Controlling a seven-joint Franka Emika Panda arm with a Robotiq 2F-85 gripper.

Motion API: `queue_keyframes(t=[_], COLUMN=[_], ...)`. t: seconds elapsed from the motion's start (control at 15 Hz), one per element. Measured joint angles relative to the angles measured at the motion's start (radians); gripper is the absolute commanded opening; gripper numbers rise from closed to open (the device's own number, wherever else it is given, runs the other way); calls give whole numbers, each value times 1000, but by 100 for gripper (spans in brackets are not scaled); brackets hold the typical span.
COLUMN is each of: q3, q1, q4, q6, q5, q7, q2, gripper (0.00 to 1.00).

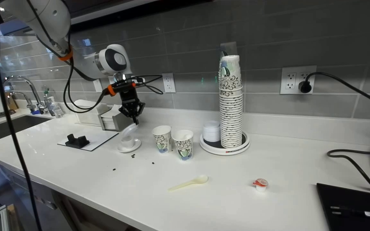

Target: Lift the coffee lid and pour some of its contents into the tea cup

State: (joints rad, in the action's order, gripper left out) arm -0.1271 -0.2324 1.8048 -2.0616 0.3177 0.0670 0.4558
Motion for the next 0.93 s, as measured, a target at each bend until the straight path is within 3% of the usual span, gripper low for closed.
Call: queue_keyframes(t=[0.93], q3=[0], q1=[-47], q4=[-93], q6=[202], q5=[74], q7=[-8], q2=[62], gripper=[0])
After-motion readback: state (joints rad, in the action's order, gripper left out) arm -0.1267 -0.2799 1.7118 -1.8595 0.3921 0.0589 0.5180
